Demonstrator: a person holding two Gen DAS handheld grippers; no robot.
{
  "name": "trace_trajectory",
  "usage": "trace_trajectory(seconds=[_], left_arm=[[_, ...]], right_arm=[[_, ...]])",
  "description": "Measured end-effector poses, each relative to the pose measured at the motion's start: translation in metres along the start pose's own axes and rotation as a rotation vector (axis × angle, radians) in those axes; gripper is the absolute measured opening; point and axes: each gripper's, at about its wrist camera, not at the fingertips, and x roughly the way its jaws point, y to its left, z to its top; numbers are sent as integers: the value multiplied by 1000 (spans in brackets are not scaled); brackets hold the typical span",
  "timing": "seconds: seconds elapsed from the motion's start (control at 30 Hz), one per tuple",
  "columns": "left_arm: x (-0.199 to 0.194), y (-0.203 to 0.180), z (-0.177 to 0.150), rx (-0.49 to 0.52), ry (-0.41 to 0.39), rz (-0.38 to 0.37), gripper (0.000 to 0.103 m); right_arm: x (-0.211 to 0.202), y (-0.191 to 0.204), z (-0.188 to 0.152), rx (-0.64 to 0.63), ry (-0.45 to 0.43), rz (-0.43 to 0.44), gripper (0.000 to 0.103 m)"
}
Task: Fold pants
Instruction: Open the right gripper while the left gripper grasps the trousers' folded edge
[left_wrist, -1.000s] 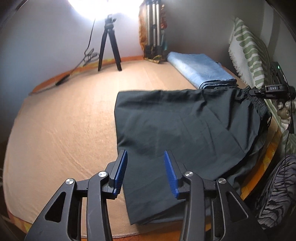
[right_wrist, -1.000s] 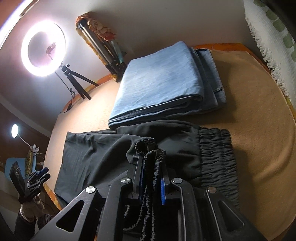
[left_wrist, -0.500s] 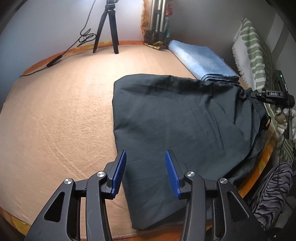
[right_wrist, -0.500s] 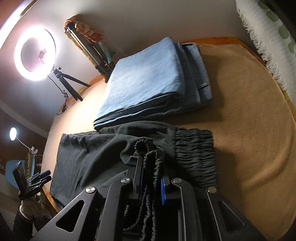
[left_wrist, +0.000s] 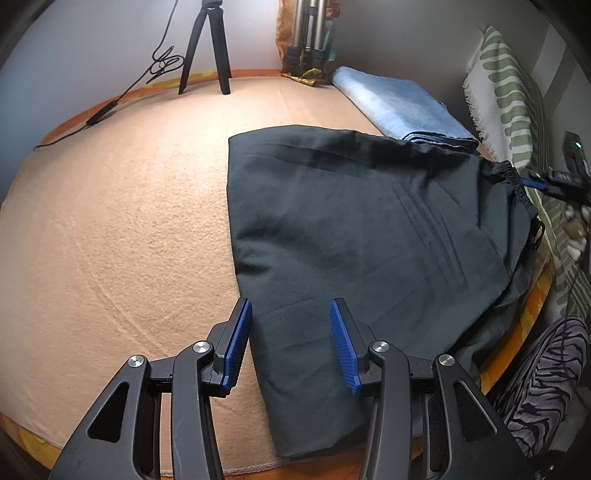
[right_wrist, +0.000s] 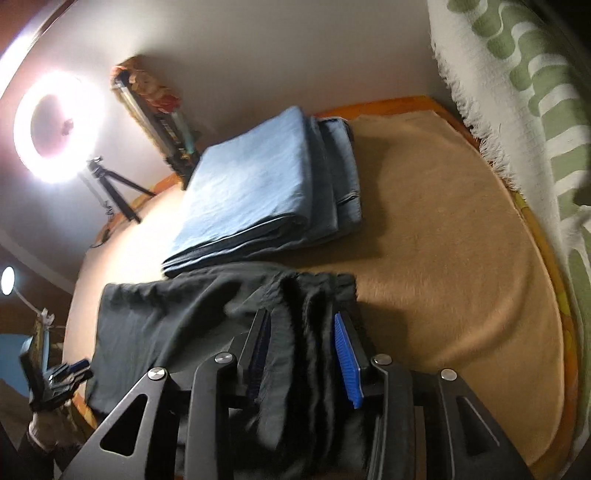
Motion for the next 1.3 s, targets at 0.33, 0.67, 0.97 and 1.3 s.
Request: trace_trajectory(seconds=[0.33,0.67,0.97,1.3], left_arm=[[0,15,-5,-65,5,24,42],[0,22,-16,-144,18,-20,43],[2,19,-32,-193,18,-57,43],[-2,27,-46,-289,-32,-142,42]], right_arm=[[19,31,-36,-271,95,-262,33],[-21,86,-19,-327,-16,-171,40],[-9,199,-12,-412,12,84,50],[75,328,-13,-461,191,200,54]])
